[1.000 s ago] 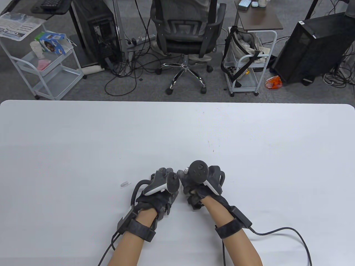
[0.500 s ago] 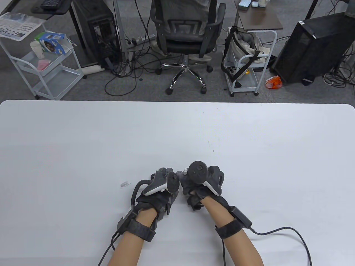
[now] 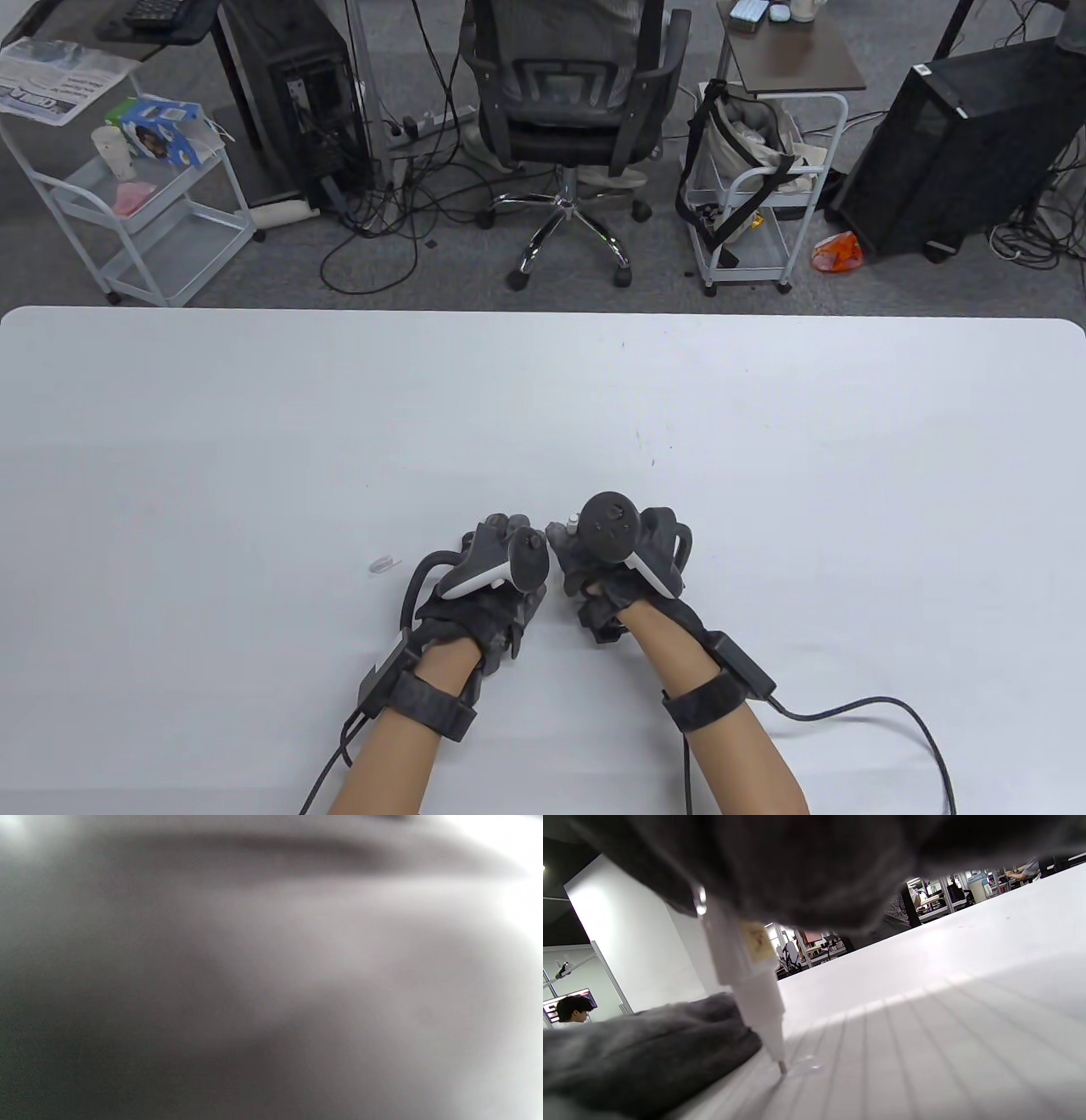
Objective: Squeeze and apply correction pen on text
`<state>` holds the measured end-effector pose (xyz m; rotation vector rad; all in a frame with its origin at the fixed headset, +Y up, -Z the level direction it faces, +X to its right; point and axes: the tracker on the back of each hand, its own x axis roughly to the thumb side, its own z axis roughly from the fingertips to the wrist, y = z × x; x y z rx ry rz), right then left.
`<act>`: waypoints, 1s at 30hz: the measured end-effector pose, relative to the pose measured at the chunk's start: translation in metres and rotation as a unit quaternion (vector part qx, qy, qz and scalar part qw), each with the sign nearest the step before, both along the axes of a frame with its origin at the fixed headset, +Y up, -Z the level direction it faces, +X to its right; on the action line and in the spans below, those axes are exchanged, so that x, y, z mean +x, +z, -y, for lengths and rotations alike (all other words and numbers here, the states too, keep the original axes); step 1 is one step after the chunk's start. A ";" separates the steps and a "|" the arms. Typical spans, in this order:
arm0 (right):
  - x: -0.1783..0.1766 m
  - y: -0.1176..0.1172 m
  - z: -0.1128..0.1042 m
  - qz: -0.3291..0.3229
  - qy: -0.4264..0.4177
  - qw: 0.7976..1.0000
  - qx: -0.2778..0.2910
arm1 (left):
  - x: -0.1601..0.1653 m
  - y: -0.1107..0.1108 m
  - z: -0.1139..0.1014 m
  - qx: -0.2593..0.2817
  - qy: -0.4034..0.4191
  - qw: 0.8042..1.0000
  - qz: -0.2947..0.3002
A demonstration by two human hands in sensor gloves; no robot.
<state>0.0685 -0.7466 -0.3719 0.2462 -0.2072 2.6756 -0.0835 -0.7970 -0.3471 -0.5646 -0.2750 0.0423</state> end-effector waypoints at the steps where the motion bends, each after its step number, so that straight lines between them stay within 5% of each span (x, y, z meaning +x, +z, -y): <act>1: -0.001 0.000 0.000 -0.002 0.001 1.000 0.001 | 0.000 0.000 0.000 0.000 0.000 1.000 0.000; 30: 0.005 0.002 -0.003 0.010 0.018 1.000 0.006 | 0.000 0.000 0.000 -0.002 0.002 1.000 -0.001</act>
